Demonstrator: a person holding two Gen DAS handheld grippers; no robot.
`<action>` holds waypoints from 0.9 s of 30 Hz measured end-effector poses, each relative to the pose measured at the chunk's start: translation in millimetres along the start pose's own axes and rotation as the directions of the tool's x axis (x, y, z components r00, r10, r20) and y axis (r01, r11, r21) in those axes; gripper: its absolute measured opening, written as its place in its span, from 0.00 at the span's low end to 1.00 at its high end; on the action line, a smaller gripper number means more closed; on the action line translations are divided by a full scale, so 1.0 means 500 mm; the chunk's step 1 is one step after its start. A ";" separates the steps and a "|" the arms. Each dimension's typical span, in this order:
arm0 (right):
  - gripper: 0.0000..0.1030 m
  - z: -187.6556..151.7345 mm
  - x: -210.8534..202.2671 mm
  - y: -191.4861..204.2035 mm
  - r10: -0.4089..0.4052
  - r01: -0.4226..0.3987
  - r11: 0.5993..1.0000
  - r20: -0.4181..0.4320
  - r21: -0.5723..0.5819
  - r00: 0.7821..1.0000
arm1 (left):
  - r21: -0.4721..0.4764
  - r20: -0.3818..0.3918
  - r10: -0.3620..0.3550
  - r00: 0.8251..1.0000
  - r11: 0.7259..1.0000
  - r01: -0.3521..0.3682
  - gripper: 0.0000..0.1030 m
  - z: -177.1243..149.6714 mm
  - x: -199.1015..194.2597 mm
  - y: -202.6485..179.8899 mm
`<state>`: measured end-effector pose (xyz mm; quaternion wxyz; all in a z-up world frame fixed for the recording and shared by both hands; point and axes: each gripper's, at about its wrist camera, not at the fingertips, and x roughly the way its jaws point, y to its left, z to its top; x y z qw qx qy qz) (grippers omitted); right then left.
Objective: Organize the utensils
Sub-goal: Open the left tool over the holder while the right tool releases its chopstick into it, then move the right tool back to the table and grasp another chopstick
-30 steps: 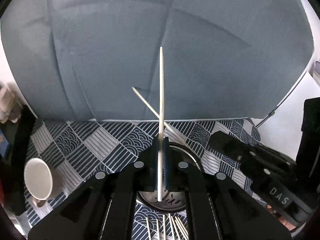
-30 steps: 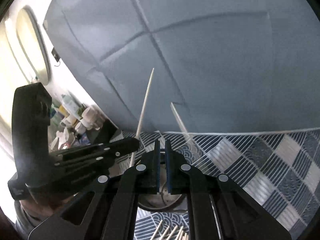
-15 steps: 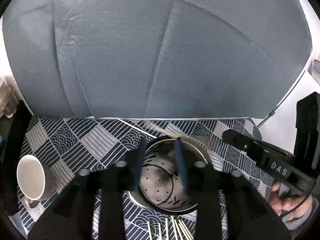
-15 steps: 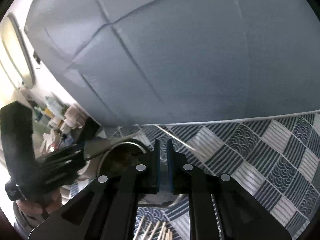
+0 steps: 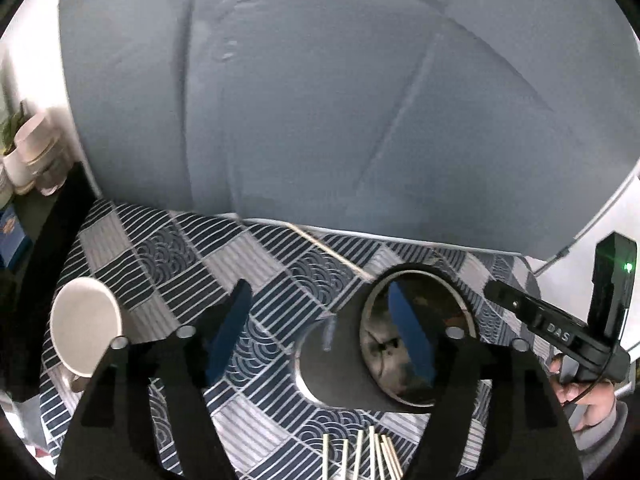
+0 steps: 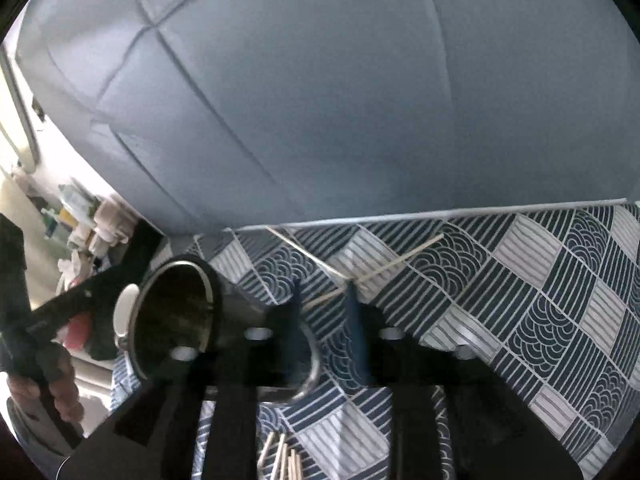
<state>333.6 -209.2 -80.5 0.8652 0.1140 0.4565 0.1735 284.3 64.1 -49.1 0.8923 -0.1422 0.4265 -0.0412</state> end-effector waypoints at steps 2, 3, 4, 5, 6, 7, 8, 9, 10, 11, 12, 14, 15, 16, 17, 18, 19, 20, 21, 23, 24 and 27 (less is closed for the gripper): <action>0.37 0.002 0.010 -0.013 -0.011 0.011 1.000 -0.008 0.003 1.000 | -0.025 -0.003 0.016 1.000 1.000 -0.016 0.77 0.003 0.004 0.020; 0.40 0.003 0.018 -0.020 -0.014 0.014 1.000 -0.015 -0.001 1.000 | -0.033 -0.004 0.025 1.000 0.999 -0.025 0.82 0.006 0.007 0.029; 0.46 0.004 0.023 -0.026 -0.018 0.018 1.000 -0.020 -0.007 1.000 | -0.038 -0.001 0.033 0.999 0.999 -0.033 0.84 0.007 0.009 0.036; 0.49 0.006 0.030 -0.031 -0.030 0.029 0.999 -0.026 -0.019 0.999 | -0.042 -0.002 0.046 0.999 0.998 -0.046 0.87 0.011 0.013 0.045; 0.55 0.008 0.039 -0.039 -0.052 0.051 0.998 -0.034 -0.037 0.998 | -0.043 -0.010 0.058 0.998 0.997 -0.058 0.91 0.016 0.020 0.053; 0.59 0.010 0.045 -0.043 -0.064 0.062 0.997 -0.038 -0.049 0.997 | -0.044 -0.024 0.072 0.997 0.996 -0.073 0.93 0.021 0.030 0.061; 0.61 0.011 0.055 -0.050 -0.081 0.078 0.995 -0.049 -0.065 0.996 | -0.044 -0.032 0.081 0.996 0.996 -0.083 0.94 0.023 0.038 0.066; 0.63 0.013 0.065 -0.058 -0.102 0.097 0.992 -0.060 -0.074 0.993 | -0.040 -0.042 0.088 0.995 0.995 -0.090 0.94 0.026 0.049 0.072; 0.63 0.014 0.072 -0.065 -0.111 0.106 0.991 -0.064 -0.077 0.992 | -0.036 -0.054 0.097 0.994 0.994 -0.100 0.94 0.028 0.061 0.079; 0.63 0.014 0.080 -0.076 -0.117 0.111 0.991 -0.068 -0.079 0.991 | -0.032 -0.064 0.108 0.992 0.993 -0.111 0.94 0.030 0.071 0.084; 0.63 0.014 0.088 -0.086 -0.121 0.115 0.990 -0.073 -0.082 0.990 | -0.024 -0.077 0.121 0.990 0.992 -0.124 0.94 0.032 0.085 0.089; 0.63 0.015 0.102 -0.101 -0.137 0.129 0.988 -0.084 -0.089 0.987 | -0.005 -0.094 0.136 0.986 0.991 -0.137 0.94 0.033 0.108 0.098; 0.63 0.016 0.107 -0.105 -0.140 0.132 0.987 -0.087 -0.094 0.986 | 0.005 -0.103 0.145 0.984 0.989 -0.145 0.94 0.031 0.118 0.100; 0.63 0.020 0.116 -0.109 -0.133 0.123 0.986 -0.091 -0.109 0.987 | 0.018 -0.115 0.156 0.981 0.988 -0.155 0.94 0.030 0.131 0.102; 0.63 0.025 0.126 -0.109 -0.121 0.108 0.986 -0.092 -0.130 0.988 | 0.016 -0.118 0.147 0.982 0.989 -0.146 0.94 0.030 0.138 0.107; 0.63 0.031 0.138 -0.103 -0.102 0.087 0.984 -0.095 -0.158 0.990 | -0.012 -0.118 0.115 0.986 0.993 -0.117 0.94 0.029 0.141 0.115; 0.63 0.037 0.148 -0.096 -0.083 0.064 0.982 -0.101 -0.180 0.991 | -0.028 -0.127 0.107 0.986 0.993 -0.112 0.94 0.028 0.144 0.119; 0.63 0.043 0.161 -0.086 -0.057 0.033 0.978 -0.113 -0.207 0.992 | -0.050 -0.139 0.110 0.984 0.992 -0.118 0.94 0.025 0.148 0.127; 0.62 0.050 0.184 -0.075 -0.037 0.003 0.970 -0.135 -0.244 0.990 | -0.055 -0.138 0.110 0.984 0.991 -0.119 0.94 0.022 0.148 0.129; 0.58 0.058 0.218 -0.055 -0.012 -0.039 0.955 -0.169 -0.295 0.986 | -0.058 -0.130 0.106 0.986 0.992 -0.114 0.94 0.014 0.142 0.132; 0.56 0.060 0.237 -0.040 -0.005 -0.059 0.944 -0.193 -0.325 0.981 | -0.059 -0.129 0.106 0.986 0.992 -0.115 0.94 0.010 0.137 0.133; 0.54 0.062 0.282 -0.002 -0.001 -0.098 0.904 -0.233 -0.416 0.972 | -0.061 -0.117 0.105 0.988 0.992 -0.113 0.94 -0.002 0.111 0.142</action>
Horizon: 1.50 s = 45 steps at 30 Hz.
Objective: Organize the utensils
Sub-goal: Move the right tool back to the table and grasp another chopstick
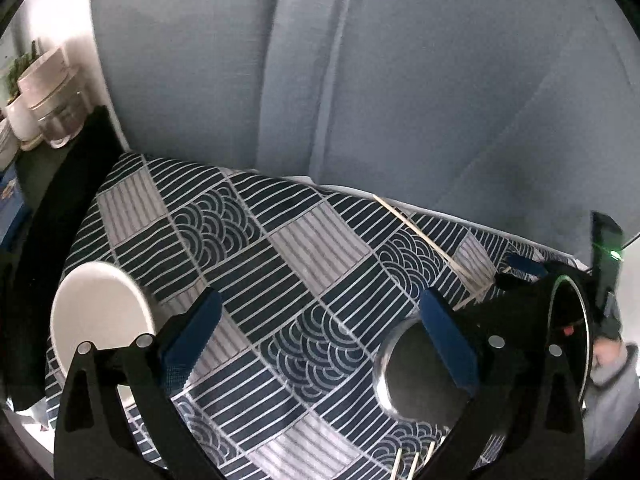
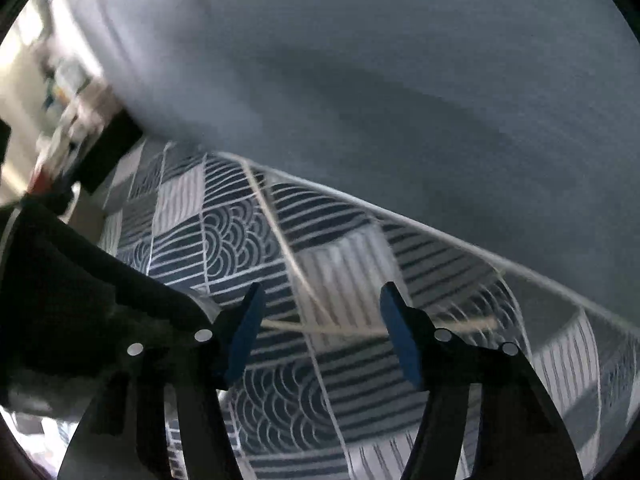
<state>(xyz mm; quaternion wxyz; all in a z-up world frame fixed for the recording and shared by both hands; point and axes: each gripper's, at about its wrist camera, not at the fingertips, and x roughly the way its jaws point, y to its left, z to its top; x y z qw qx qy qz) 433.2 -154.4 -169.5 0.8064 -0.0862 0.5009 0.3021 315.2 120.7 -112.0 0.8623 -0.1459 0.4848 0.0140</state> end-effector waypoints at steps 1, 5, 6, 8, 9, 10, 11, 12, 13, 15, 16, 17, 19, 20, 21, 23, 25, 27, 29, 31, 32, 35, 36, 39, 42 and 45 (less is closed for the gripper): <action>0.54 0.006 0.011 0.006 -0.007 0.007 1.000 -0.010 -0.024 1.000 | -0.002 0.003 0.005 1.000 1.000 -0.005 0.94 -0.003 -0.008 0.006; 0.45 0.026 0.072 0.027 -0.052 0.044 0.995 -0.085 -0.094 0.995 | -0.017 0.015 0.023 1.000 1.000 -0.023 0.94 -0.017 -0.034 0.031; 0.39 0.025 0.081 0.031 -0.063 0.053 0.993 -0.095 -0.107 0.993 | -0.020 0.017 0.031 0.999 0.999 -0.031 0.94 -0.021 -0.040 0.036; 0.27 0.023 0.097 0.035 -0.084 0.069 0.991 -0.128 -0.114 0.988 | -0.031 0.017 0.041 0.999 0.999 -0.041 0.94 -0.027 -0.049 0.049; 0.24 0.023 0.099 0.038 -0.093 0.079 0.990 -0.116 -0.120 0.989 | -0.037 0.015 0.044 0.999 0.998 -0.043 0.94 -0.031 -0.051 0.053; 0.20 0.024 0.102 0.039 -0.096 0.081 0.990 -0.119 -0.119 0.988 | -0.046 0.013 0.048 0.999 0.998 -0.047 0.94 -0.036 -0.054 0.058; 0.17 0.024 0.102 0.038 -0.101 0.087 0.989 -0.117 -0.117 0.988 | -0.051 0.012 0.052 0.999 0.997 -0.051 0.94 -0.039 -0.056 0.061; 0.09 0.025 0.104 0.041 -0.109 0.095 0.988 -0.116 -0.123 0.987 | -0.057 0.011 0.056 0.998 0.997 -0.055 0.94 -0.043 -0.058 0.064; 0.09 0.024 0.104 0.046 -0.116 0.099 0.985 -0.115 -0.142 0.987 | -0.064 0.010 0.055 0.998 0.996 -0.054 0.94 -0.047 -0.060 0.065; 0.08 0.021 0.103 0.055 -0.127 0.107 0.980 -0.113 -0.169 0.985 | -0.072 0.006 0.053 0.999 0.996 -0.053 0.94 -0.053 -0.064 0.063; 0.07 0.017 0.100 0.055 -0.113 0.094 0.983 -0.119 -0.159 0.986 | -0.069 0.008 0.051 0.999 0.996 -0.050 0.94 -0.055 -0.068 0.058; 0.07 0.015 0.094 0.051 -0.102 0.085 0.986 -0.114 -0.142 0.988 | -0.064 0.011 0.048 0.999 0.997 -0.047 0.94 -0.056 -0.070 0.054; 0.07 0.005 0.070 0.037 -0.074 0.065 0.994 -0.096 -0.088 0.993 | -0.041 0.023 0.048 0.999 0.998 -0.047 0.94 -0.056 -0.082 0.037; 0.07 -0.001 0.055 0.028 -0.059 0.054 0.997 -0.087 -0.061 0.994 | -0.033 0.028 0.046 0.999 0.998 -0.045 0.94 -0.055 -0.088 0.030; 0.07 -0.008 0.037 0.018 -0.054 0.052 0.998 -0.069 -0.043 0.996 | -0.023 0.035 0.040 0.999 0.999 -0.039 0.94 -0.053 -0.094 0.019; 0.06 -0.023 0.002 -0.001 -0.047 0.046 0.999 -0.048 -0.011 0.998 | 0.001 0.051 0.025 0.998 1.000 -0.026 0.94 -0.049 -0.110 -0.010; 0.06 -0.044 -0.034 -0.021 -0.046 0.046 0.999 -0.023 0.020 0.999 | 0.031 0.067 0.000 0.998 1.000 -0.002 0.94 -0.044 -0.124 -0.045; 0.05 -0.071 -0.071 -0.049 -0.052 0.053 0.997 -0.006 0.058 0.999 | 0.081 0.081 -0.038 0.996 0.996 0.032 0.94 -0.042 -0.140 -0.098; 0.04 -0.115 -0.111 -0.078 -0.068 0.067 0.993 0.005 0.096 0.998 | 0.142 0.090 -0.075 0.993 0.988 0.062 0.94 -0.041 -0.152 -0.154; 0.04 -0.165 -0.149 -0.111 -0.073 0.072 0.988 0.007 0.138 0.997 | 0.225 0.093 -0.111 0.989 0.970 0.088 0.94 -0.042 -0.161 -0.222; 0.04 -0.193 -0.163 -0.125 -0.077 0.075 0.984 0.006 0.162 0.997 | 0.254 0.091 -0.126 0.988 0.962 0.099 0.94 -0.043 -0.163 -0.248; 0.04 -0.281 -0.205 -0.165 -0.080 0.076 0.969 0.007 0.237 0.997 | 0.351 0.058 -0.178 0.982 0.925 0.147 0.94 -0.056 -0.156 -0.343; 0.04 -0.317 -0.220 -0.175 -0.073 0.067 0.960 0.010 0.273 0.997 | 0.385 0.042 -0.191 0.981 0.909 0.161 0.94 -0.066 -0.148 -0.380; 0.04 -0.399 -0.245 -0.179 -0.065 0.057 0.942 0.013 0.332 0.998 | 0.460 -0.019 -0.228 0.973 0.863 0.211 0.94 -0.100 -0.120 -0.461; 0.04 -0.461 -0.260 -0.160 -0.047 0.034 0.926 0.027 0.377 0.999 | 0.513 -0.109 -0.244 0.964 0.817 0.265 0.94 -0.149 -0.073 -0.540; 0.04 -0.528 -0.284 -0.138 -0.048 0.036 0.919 0.021 0.392 0.999 | 0.542 -0.179 -0.230 0.957 0.788 0.291 0.94 -0.193 -0.013 -0.601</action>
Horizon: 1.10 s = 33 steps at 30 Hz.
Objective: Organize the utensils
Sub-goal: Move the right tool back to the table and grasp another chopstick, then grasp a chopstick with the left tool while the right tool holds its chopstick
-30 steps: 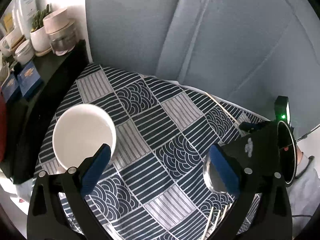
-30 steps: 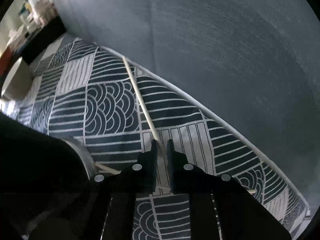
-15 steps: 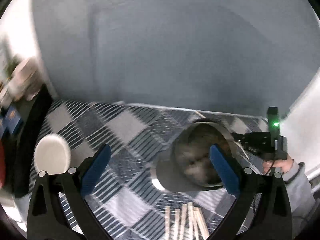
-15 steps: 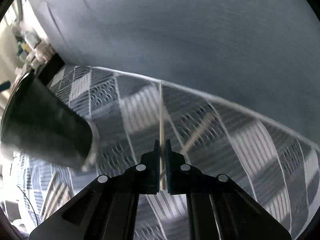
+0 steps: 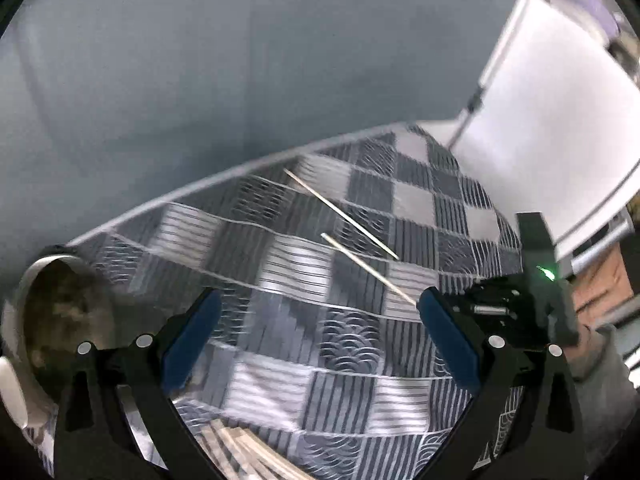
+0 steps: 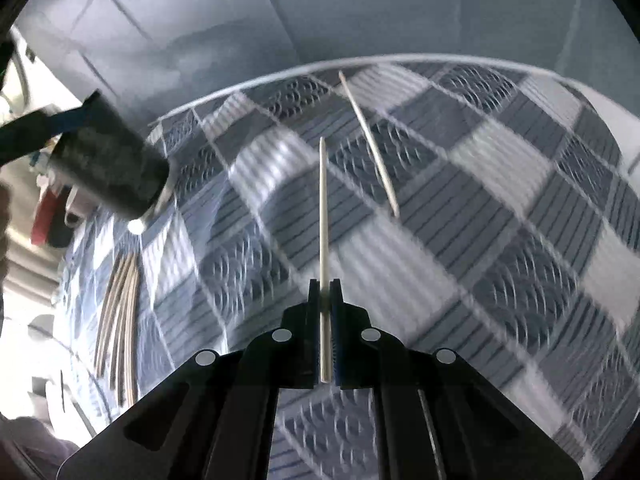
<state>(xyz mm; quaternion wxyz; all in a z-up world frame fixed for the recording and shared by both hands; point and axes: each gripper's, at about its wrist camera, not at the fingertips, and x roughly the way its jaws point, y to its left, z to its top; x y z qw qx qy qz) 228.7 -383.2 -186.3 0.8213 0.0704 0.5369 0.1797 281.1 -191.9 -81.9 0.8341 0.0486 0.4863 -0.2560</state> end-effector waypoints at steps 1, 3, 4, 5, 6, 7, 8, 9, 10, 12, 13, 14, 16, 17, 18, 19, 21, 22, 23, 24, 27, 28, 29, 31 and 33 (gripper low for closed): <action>0.04 -0.016 -0.004 0.001 -0.001 0.001 1.000 -0.003 0.005 1.000 | -0.001 -0.020 -0.007 1.000 1.000 0.007 0.94 0.001 0.027 -0.014; 0.04 -0.056 -0.018 -0.002 -0.017 0.017 1.000 -0.010 0.011 1.000 | -0.027 -0.055 -0.012 0.998 1.000 0.011 0.94 0.006 0.081 -0.034; 0.04 -0.069 -0.021 -0.003 -0.026 0.026 1.000 -0.014 0.011 1.000 | -0.039 -0.068 -0.008 0.998 0.999 0.005 0.94 0.008 0.099 -0.039; 0.04 -0.088 -0.032 -0.011 -0.039 0.039 0.999 -0.018 0.012 0.999 | -0.062 -0.086 -0.008 0.996 0.998 0.002 0.94 0.015 0.132 -0.049; 0.04 -0.104 -0.040 -0.017 -0.051 0.051 0.999 -0.020 0.013 0.998 | -0.079 -0.098 -0.012 0.995 0.997 0.004 0.94 0.022 0.157 -0.056; 0.04 -0.123 -0.050 -0.022 -0.065 0.066 0.998 -0.023 0.014 0.998 | -0.098 -0.114 -0.002 0.993 0.995 -0.009 0.94 0.031 0.186 -0.063; 0.04 -0.135 -0.057 -0.029 -0.074 0.075 0.997 -0.028 0.012 0.997 | -0.117 -0.130 0.013 0.991 0.993 -0.028 0.94 0.041 0.211 -0.066; 0.04 -0.151 -0.062 -0.034 -0.095 0.095 0.995 -0.039 0.005 0.995 | -0.139 -0.142 0.025 0.990 0.989 -0.045 0.94 0.052 0.233 -0.066; 0.04 -0.163 -0.066 -0.037 -0.107 0.107 0.994 -0.042 0.000 0.993 | -0.165 -0.160 0.043 0.986 0.984 -0.069 0.94 0.065 0.260 -0.064; 0.04 -0.183 -0.074 -0.046 -0.124 0.123 0.992 -0.046 -0.005 0.991 | -0.226 -0.192 0.056 0.980 0.969 -0.100 0.94 0.089 0.292 -0.055; 0.04 -0.192 -0.078 -0.051 -0.140 0.139 0.990 -0.051 -0.011 0.989 | -0.267 -0.214 0.073 0.974 0.955 -0.131 0.94 0.102 0.315 -0.048; 0.04 -0.197 -0.079 -0.053 -0.145 0.144 0.989 -0.052 -0.012 0.988 | -0.287 -0.227 0.091 0.970 0.945 -0.156 0.94 0.110 0.327 -0.044; 0.04 -0.202 -0.077 -0.057 -0.154 0.153 0.988 -0.059 -0.022 0.986 | -0.306 -0.258 0.151 0.954 0.924 -0.229 0.94 0.128 0.358 -0.037; 0.04 -0.204 -0.076 -0.058 -0.160 0.159 0.987 -0.061 -0.029 0.985 | -0.305 -0.272 0.171 0.947 0.918 -0.253 0.94 0.133 0.370 -0.036; 0.04 -0.206 -0.075 -0.060 -0.165 0.163 0.986 -0.063 -0.033 0.984 | -0.299 -0.290 0.194 0.937 0.912 -0.282 0.89 0.136 0.381 -0.035; 0.05 -0.206 -0.075 -0.062 -0.161 0.160 0.987 -0.063 -0.031 0.985 | -0.288 -0.316 0.221 0.923 0.904 -0.315 0.86 0.138 0.394 -0.034; 0.07 -0.203 -0.073 -0.066 -0.159 0.158 0.987 -0.069 -0.027 0.985 | -0.252 -0.320 0.283 0.904 0.895 -0.369 0.87 0.139 0.404 -0.041; 0.07 -0.200 -0.071 -0.067 -0.163 0.161 0.987 -0.073 -0.027 0.984 | -0.254 -0.322 0.286 0.902 0.892 -0.374 0.87 0.140 0.405 -0.043; 0.07 -0.197 -0.070 -0.068 -0.167 0.165 0.986 -0.076 -0.028 0.983 | -0.262 -0.328 0.286 0.900 0.888 -0.377 0.87 0.140 0.406 -0.042; 0.07 -0.191 -0.068 -0.070 -0.177 0.175 0.984 -0.080 -0.030 0.981 | -0.273 -0.333 0.284 0.899 0.884 -0.380 0.87 0.137 0.406 -0.041; 0.08 -0.167 -0.059 -0.074 -0.190 0.188 0.982 -0.089 -0.027 0.978 | -0.279 -0.309 0.290 0.906 0.883 -0.378 0.86 0.125 0.403 -0.045; 0.10 -0.157 -0.055 -0.075 -0.193 0.192 0.981 -0.093 -0.026 0.977 | -0.277 -0.302 0.292 0.908 0.884 -0.377 0.86 0.122 0.402 -0.047; 0.13 -0.150 -0.052 -0.074 -0.188 0.186 0.982 -0.096 -0.029 0.977 | -0.274 -0.298 0.293 0.908 0.885 -0.375 0.85 0.120 0.403 -0.047; 0.27 -0.132 -0.043 -0.068 -0.201 0.195 0.979 -0.103 -0.061 0.974 | -0.271 -0.292 0.292 0.911 0.888 -0.372 0.82 0.113 0.397 -0.055; 0.39 -0.114 -0.039 -0.063 -0.229 0.219 0.971 -0.103 -0.096 0.968 | -0.247 -0.280 0.288 0.916 0.900 -0.358 0.71 0.111 0.393 -0.065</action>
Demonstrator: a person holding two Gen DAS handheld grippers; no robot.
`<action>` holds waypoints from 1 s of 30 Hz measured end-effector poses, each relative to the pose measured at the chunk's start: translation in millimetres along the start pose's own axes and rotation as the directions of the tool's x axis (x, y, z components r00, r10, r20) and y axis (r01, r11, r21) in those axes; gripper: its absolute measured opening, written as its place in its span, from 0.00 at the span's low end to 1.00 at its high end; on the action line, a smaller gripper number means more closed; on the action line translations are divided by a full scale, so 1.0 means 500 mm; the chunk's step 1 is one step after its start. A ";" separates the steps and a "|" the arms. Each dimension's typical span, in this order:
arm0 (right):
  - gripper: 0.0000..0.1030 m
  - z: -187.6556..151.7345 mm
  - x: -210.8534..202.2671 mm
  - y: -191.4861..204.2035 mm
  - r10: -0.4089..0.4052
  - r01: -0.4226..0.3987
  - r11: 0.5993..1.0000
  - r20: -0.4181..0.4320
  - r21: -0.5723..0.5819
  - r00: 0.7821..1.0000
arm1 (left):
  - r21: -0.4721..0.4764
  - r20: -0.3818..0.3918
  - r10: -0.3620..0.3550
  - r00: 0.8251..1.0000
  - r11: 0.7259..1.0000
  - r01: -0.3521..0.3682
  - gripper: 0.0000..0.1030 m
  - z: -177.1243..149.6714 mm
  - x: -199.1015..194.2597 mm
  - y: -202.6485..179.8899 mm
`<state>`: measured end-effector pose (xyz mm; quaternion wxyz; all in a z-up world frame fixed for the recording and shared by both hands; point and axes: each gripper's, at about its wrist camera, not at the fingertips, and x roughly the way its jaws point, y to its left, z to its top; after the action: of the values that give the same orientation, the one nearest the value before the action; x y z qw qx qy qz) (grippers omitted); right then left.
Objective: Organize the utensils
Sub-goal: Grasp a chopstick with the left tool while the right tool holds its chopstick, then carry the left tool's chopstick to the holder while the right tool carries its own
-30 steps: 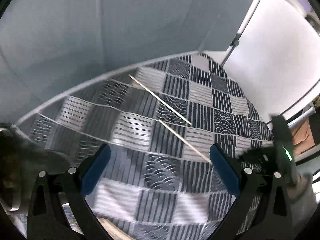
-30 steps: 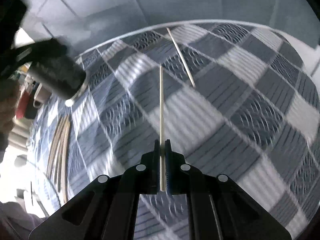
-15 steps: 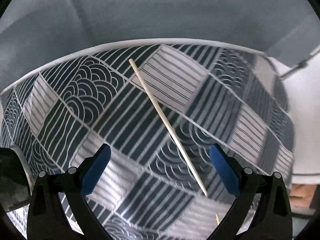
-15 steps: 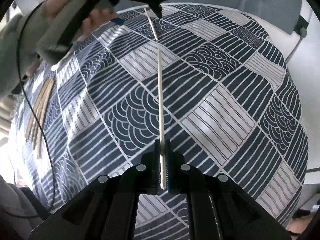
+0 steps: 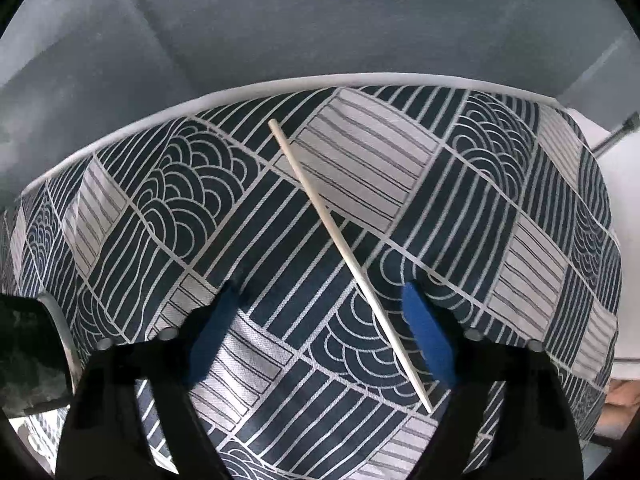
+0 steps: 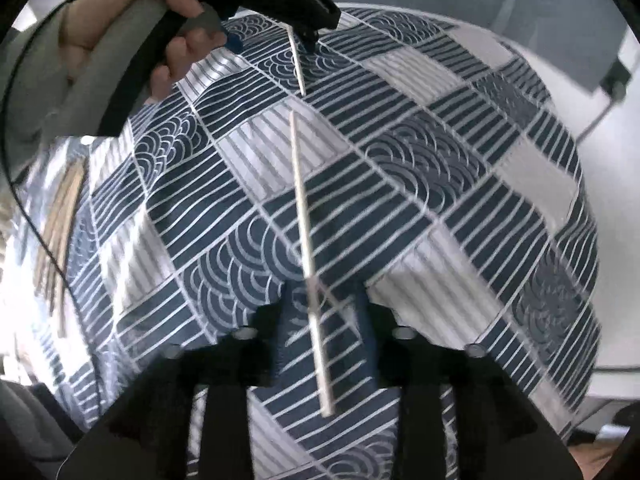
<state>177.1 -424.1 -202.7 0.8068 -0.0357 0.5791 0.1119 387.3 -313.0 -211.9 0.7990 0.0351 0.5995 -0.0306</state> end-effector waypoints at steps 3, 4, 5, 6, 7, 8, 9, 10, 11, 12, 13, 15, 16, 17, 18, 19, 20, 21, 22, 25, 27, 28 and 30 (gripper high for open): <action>0.43 0.028 0.000 -0.001 0.008 -0.008 1.000 0.008 -0.010 1.000 | 0.034 0.012 -0.006 1.000 0.999 0.006 0.65 -0.016 -0.023 0.009; 0.43 0.042 0.005 0.003 -0.013 0.013 1.000 0.001 -0.023 1.000 | 0.052 0.019 -0.010 1.000 0.999 0.009 0.64 -0.021 -0.026 0.010; 0.43 0.048 0.007 0.006 -0.027 0.027 0.999 -0.002 -0.036 1.000 | 0.060 0.021 -0.013 1.000 0.998 0.012 0.61 -0.022 -0.028 0.012; 0.38 0.055 0.016 0.012 -0.045 0.044 0.997 -0.019 -0.057 0.999 | 0.070 0.024 -0.016 1.000 0.997 0.015 0.57 -0.026 -0.031 0.015; 0.27 0.056 0.026 0.013 -0.058 0.056 0.997 -0.041 -0.061 0.997 | 0.083 0.026 -0.019 0.999 0.996 0.017 0.55 -0.031 -0.034 0.019; 0.22 0.054 0.027 0.012 -0.044 0.042 0.998 -0.036 -0.049 0.998 | 0.090 0.026 -0.023 0.999 0.996 0.021 0.49 -0.034 -0.036 0.024; 0.15 0.050 0.026 0.009 -0.039 0.038 0.999 -0.033 -0.035 0.999 | 0.097 0.026 -0.023 0.999 0.995 0.021 0.39 -0.038 -0.039 0.030; 0.07 0.046 0.026 0.007 -0.043 0.042 0.999 -0.028 -0.033 0.999 | 0.105 0.023 -0.028 0.999 0.994 0.025 0.32 -0.041 -0.041 0.036; 0.05 0.041 0.025 0.005 -0.043 0.042 0.999 -0.025 -0.028 0.999 | 0.117 0.017 -0.030 0.999 0.993 0.028 0.18 -0.045 -0.044 0.039; 0.04 0.038 0.024 0.001 -0.038 0.037 0.999 -0.023 -0.013 0.999 | 0.128 0.008 -0.028 1.000 0.991 0.027 0.10 -0.051 -0.046 0.042; 0.04 0.032 0.022 -0.007 -0.019 0.020 1.000 -0.020 0.016 1.000 | 0.142 0.000 -0.020 1.000 0.990 0.020 0.09 -0.059 -0.048 0.047; 0.04 0.022 0.017 -0.021 0.008 -0.006 0.998 -0.024 0.068 1.000 | 0.160 -0.016 -0.030 0.999 0.987 0.032 0.05 -0.072 -0.052 0.061; 0.04 0.017 0.015 -0.028 0.026 -0.023 0.995 -0.027 0.100 0.999 | 0.170 -0.024 -0.026 0.999 0.985 0.029 0.05 -0.084 -0.056 0.071; 0.04 0.011 0.012 -0.033 0.045 -0.042 0.991 -0.025 0.125 0.999 | 0.182 -0.036 -0.024 0.999 0.983 0.030 0.05 -0.101 -0.060 0.080; 0.04 0.004 0.008 -0.037 0.069 -0.066 0.986 -0.017 0.154 0.997 | 0.181 -0.053 -0.047 0.998 0.982 0.055 0.04 -0.114 -0.064 0.088; 0.04 -0.005 0.001 -0.041 0.102 -0.100 0.977 -0.003 0.189 0.995 | 0.174 -0.081 -0.078 0.994 0.981 0.091 0.04 -0.137 -0.070 0.105; 0.04 -0.012 -0.007 -0.042 0.123 -0.122 0.969 0.008 0.215 0.992 | 0.179 -0.082 -0.077 0.994 0.980 0.090 0.04 -0.158 -0.077 0.117; 0.04 -0.019 -0.018 -0.041 0.145 -0.146 0.958 0.024 0.245 0.989 | 0.184 -0.077 -0.078 0.994 0.979 0.091 0.04 -0.176 -0.086 0.130; 0.04 -0.022 -0.028 -0.037 0.160 -0.163 0.951 0.035 0.262 0.987 | 0.180 -0.082 -0.084 0.993 0.979 0.098 0.04 -0.198 -0.096 0.146; 0.04 -0.013 -0.055 -0.018 0.180 -0.189 0.943 0.060 0.272 0.982 | 0.150 -0.075 -0.120 0.990 0.980 0.130 0.04 -0.245 -0.140 0.190; 0.04 0.000 -0.079 0.003 0.187 -0.202 0.943 0.083 0.263 0.979 | 0.135 -0.050 -0.139 0.989 0.980 0.145 0.04 -0.261 -0.174 0.214; 0.04 0.009 -0.090 0.017 0.187 -0.204 0.945 0.092 0.255 0.978 | 0.131 -0.030 -0.156 0.987 0.979 0.159 0.04 -0.275 -0.206 0.229; 0.04 0.028 -0.117 0.045 0.198 -0.221 0.948 0.118 0.229 0.973 | 0.130 0.004 -0.177 0.984 0.976 0.175 0.04 -0.274 -0.258 0.257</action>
<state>167.2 -407.6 -141.5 0.8150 0.1294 0.5504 0.1273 231.9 -171.5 -123.6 0.7938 0.0334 0.5908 -0.1403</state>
